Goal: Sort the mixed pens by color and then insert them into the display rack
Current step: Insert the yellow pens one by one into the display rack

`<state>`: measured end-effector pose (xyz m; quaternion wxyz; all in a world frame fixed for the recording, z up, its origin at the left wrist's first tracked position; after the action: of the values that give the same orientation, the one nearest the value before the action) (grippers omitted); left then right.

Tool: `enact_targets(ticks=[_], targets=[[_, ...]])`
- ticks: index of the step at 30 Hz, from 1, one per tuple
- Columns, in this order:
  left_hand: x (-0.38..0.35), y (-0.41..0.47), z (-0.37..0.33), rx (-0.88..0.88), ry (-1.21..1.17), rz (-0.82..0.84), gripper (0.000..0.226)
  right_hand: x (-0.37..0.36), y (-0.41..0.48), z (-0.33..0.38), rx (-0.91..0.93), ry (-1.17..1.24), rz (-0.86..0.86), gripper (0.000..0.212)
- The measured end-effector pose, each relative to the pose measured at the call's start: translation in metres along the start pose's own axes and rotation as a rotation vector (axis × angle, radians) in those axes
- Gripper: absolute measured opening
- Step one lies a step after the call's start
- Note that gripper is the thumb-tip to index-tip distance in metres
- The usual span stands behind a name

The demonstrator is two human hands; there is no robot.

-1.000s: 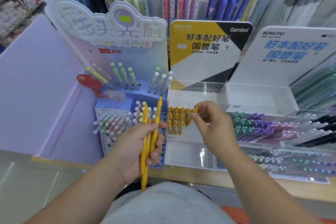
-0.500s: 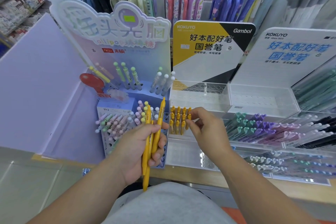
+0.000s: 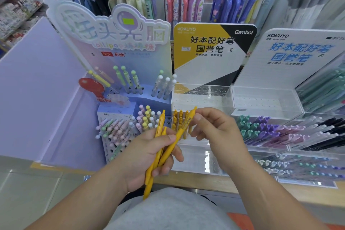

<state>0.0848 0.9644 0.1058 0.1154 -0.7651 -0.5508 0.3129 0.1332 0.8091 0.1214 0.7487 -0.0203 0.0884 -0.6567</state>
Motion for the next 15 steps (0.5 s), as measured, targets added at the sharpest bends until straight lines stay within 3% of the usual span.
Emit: enact_targets(ticks=[4,10,15], targets=[[-0.007,0.001,-0.004,-0.016,0.019,0.046,0.022,-0.005,-0.007,0.009,-0.006,0.15,0.048,0.025],[0.001,0.005,-0.005,-0.046,0.151,-0.039,0.01,-0.001,-0.011,0.01,-0.018,0.14,0.022,0.01],[0.011,0.004,-0.007,-0.068,0.196,-0.17,0.016,0.001,-0.015,-0.002,-0.085,0.116,-0.039,0.005]])
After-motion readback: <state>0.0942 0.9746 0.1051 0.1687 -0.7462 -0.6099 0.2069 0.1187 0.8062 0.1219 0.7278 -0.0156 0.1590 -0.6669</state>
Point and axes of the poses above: each hand's wrist, its own y-axis towards the middle knuckle, its own x-axis out of the back of the hand, z = x × y, the point moved 10 cm from there along y, towards the middle knuckle, and after that the axes turned 6 degrees about z, right-handed, at the moved point
